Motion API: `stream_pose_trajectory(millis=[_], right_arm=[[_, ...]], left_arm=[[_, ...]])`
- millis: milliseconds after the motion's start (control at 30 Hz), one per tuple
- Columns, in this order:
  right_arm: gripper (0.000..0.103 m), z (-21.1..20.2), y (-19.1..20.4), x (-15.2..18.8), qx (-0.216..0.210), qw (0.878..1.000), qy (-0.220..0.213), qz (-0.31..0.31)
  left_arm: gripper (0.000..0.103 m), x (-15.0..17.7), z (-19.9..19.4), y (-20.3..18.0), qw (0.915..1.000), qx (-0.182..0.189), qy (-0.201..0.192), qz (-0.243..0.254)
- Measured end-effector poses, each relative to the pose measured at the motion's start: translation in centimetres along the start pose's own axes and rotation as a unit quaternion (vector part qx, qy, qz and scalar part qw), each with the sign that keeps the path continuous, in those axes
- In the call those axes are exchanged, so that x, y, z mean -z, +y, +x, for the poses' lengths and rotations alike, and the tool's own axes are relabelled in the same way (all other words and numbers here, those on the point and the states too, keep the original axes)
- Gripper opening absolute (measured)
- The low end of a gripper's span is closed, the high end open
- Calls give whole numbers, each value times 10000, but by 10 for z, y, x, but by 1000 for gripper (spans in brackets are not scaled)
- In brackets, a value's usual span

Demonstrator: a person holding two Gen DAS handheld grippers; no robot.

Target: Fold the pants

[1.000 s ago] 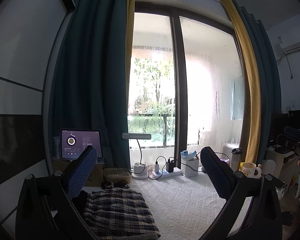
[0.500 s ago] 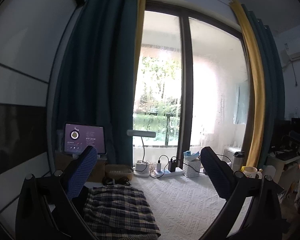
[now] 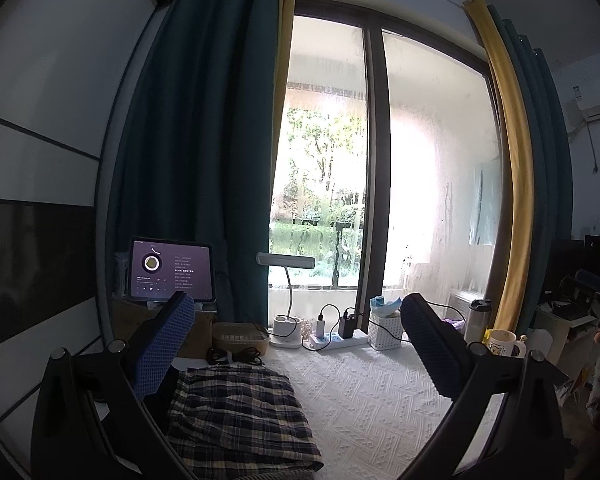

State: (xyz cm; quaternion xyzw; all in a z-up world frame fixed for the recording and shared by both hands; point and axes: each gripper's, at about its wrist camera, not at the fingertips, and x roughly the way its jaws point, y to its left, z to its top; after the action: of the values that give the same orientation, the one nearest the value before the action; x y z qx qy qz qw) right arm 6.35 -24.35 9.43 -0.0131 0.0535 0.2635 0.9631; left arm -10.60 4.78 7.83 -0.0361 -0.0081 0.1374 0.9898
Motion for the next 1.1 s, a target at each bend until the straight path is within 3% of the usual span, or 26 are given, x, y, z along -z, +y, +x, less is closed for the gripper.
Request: stream_pose_trajectory(millis=[1100], right_arm=[[103,6,-1,2,-2,9999,135,-35]], left_arm=[[102,5,8,1,9996,-26,265,87]])
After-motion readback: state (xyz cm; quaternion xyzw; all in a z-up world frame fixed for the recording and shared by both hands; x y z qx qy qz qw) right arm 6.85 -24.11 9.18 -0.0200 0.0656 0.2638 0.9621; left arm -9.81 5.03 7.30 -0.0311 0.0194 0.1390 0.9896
